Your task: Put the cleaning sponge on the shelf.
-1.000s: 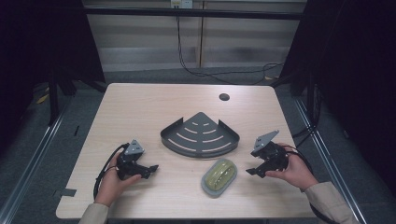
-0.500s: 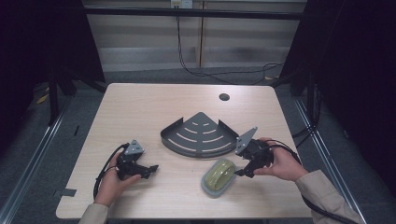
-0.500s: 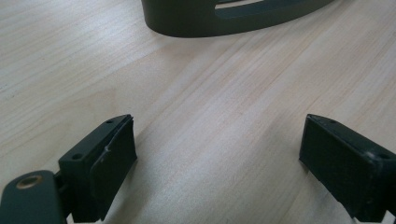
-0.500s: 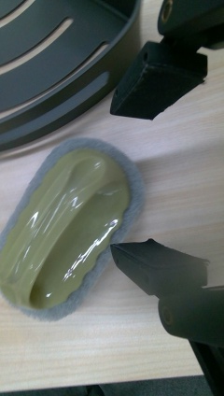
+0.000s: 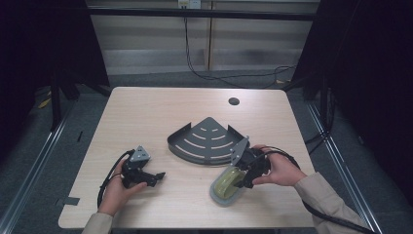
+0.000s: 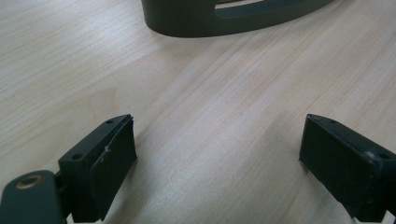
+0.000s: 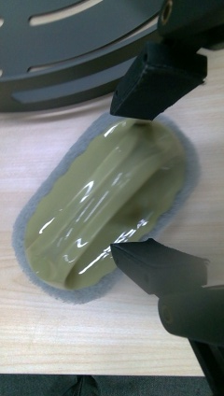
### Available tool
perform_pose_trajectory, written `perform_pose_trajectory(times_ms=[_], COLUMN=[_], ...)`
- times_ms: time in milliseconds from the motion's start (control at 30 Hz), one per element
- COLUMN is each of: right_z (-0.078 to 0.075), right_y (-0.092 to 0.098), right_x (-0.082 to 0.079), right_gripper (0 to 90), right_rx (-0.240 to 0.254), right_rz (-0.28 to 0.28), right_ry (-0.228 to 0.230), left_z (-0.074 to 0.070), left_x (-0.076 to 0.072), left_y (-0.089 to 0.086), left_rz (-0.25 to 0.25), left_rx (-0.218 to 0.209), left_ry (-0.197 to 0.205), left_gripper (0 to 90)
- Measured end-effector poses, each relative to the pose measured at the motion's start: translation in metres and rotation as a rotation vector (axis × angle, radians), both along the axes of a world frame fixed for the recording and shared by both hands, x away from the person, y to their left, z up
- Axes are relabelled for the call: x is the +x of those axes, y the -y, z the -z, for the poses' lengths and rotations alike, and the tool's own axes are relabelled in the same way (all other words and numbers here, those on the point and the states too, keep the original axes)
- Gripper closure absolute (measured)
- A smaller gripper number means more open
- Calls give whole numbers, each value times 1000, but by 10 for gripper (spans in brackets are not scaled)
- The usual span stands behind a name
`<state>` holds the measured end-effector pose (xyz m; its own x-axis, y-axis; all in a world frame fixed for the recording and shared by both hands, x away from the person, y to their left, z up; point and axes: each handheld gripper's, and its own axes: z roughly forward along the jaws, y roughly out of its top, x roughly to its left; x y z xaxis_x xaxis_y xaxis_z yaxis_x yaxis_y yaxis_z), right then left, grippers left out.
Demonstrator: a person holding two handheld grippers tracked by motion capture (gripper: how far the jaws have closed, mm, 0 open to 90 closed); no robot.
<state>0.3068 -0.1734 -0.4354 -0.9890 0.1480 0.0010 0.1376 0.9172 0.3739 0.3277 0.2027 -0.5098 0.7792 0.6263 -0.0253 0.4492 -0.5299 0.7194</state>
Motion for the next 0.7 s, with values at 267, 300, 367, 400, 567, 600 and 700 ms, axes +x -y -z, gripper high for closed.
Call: perform_pose_trajectory(times_ms=[267,300,367,400,567,600,700], right_z=[4,5,5,4,-1,-1,1], right_y=[-14,-14,-15,-17,-19,-20,-24], right_x=[-1,-1,-1,-1,-3,-3,-5], right_gripper=[480,481,479,458,434,447,571], right_rx=[-48,-53,-59,-50,-40,-45,-61], right_rz=[-42,-48,-52,-62,-64,-68,-83], right_ry=[-27,-28,-22,-19,-21,-24,-30], left_z=[0,0,0,0,0,0,0], left_x=[0,0,0,0,0,0,0], left_y=[0,0,0,0,0,0,0], left_rz=[0,0,0,0,0,0,0], left_rx=[0,0,1,0,0,0,0], left_ry=[0,0,-1,0,0,0,-1], left_gripper=[101,101,101,101,101,101,101])
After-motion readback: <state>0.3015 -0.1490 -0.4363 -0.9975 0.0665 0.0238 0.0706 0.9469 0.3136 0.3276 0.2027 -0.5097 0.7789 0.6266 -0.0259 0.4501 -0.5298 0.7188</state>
